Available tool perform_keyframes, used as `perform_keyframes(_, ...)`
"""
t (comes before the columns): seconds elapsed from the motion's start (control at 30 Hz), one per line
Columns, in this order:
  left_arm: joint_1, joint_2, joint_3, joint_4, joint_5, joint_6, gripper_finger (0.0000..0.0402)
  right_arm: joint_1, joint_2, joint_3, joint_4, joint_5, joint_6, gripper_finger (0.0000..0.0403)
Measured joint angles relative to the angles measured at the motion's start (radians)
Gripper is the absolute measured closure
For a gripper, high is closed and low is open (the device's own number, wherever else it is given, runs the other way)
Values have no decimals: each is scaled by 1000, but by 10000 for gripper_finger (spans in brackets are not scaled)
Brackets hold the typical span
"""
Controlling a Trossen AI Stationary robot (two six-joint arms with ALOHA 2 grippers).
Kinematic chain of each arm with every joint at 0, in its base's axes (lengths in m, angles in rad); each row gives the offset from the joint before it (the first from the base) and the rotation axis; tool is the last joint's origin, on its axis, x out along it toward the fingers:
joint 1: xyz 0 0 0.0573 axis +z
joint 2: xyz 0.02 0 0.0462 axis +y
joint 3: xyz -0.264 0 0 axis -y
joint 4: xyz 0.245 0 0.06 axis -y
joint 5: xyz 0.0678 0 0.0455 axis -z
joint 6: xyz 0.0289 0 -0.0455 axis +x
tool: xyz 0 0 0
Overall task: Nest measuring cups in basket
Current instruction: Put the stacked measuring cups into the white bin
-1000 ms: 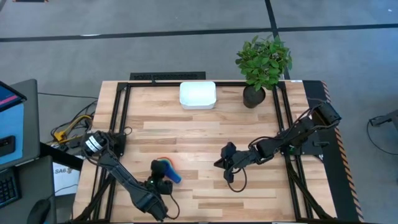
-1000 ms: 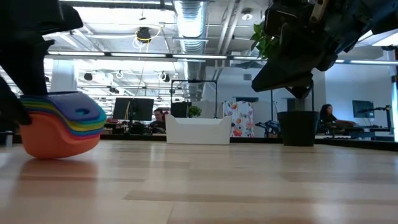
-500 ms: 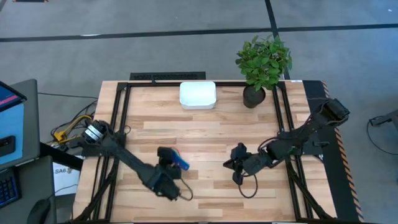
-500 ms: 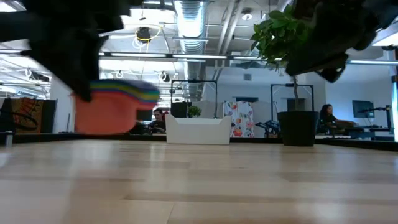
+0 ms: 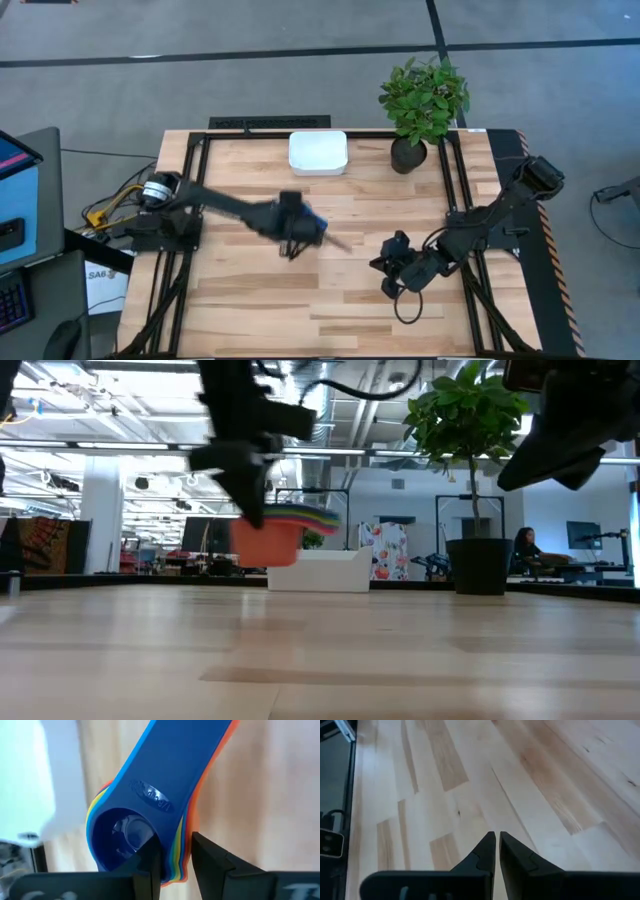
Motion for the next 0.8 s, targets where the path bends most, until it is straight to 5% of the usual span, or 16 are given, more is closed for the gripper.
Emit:
perform_keyframes(0.43,338,0,154,166,101,342,324,12,-3,0,-78,50,116,354)
perform_keyframes(0.8,552,30,157,283,276,396,324,15,-3,0,-77,109,200,354)
